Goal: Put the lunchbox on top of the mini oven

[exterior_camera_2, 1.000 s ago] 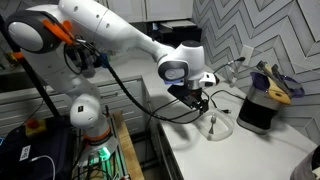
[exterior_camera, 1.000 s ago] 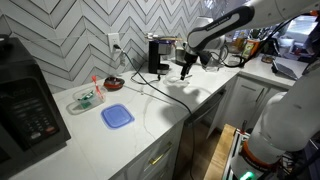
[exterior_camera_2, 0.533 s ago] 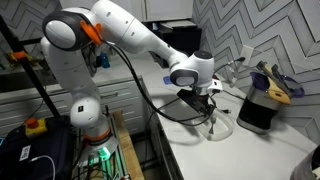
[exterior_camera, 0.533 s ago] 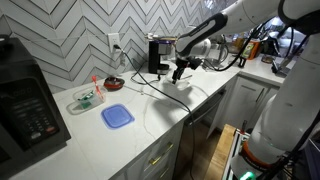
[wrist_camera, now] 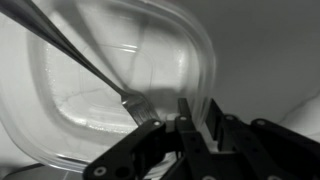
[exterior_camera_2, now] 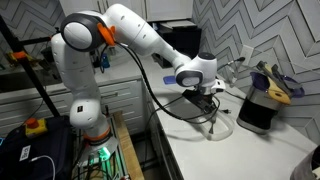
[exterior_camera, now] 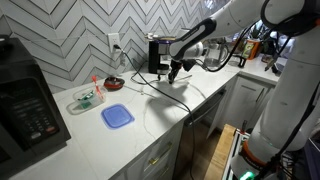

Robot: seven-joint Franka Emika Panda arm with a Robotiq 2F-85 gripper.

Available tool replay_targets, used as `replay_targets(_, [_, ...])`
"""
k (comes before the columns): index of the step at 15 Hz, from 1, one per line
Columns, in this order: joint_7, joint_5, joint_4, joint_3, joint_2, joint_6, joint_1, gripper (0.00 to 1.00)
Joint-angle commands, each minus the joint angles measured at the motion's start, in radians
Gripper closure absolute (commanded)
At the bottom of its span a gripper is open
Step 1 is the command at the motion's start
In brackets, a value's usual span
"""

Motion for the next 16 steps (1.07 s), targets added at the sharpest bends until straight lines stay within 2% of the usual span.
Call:
replay_targets(1, [0.166, -0.132, 0.017, 0.010, 0.019, 0.001, -0.029, 1.00])
replay_targets(4, [0.302, -0.246, 0.021, 0.004, -0.007, -0.051, -0.036, 0.98])
replay_targets(5, [0.349, -0.296, 0.012, 0.002, -0.047, -0.082, -0.037, 0.98])
replay_targets(7, [0.364, -0.355, -0.013, 0.009, -0.139, -0.168, -0.039, 0.98])
replay_targets(8, [0.350, -0.370, -0.020, 0.016, -0.177, -0.209, -0.039, 0.98])
replay_targets(12, [0.146, -0.351, -0.084, 0.061, -0.401, -0.348, 0.003, 0.98])
replay_targets(16, [0.062, -0.335, -0.083, 0.141, -0.574, -0.483, 0.098, 0.98])
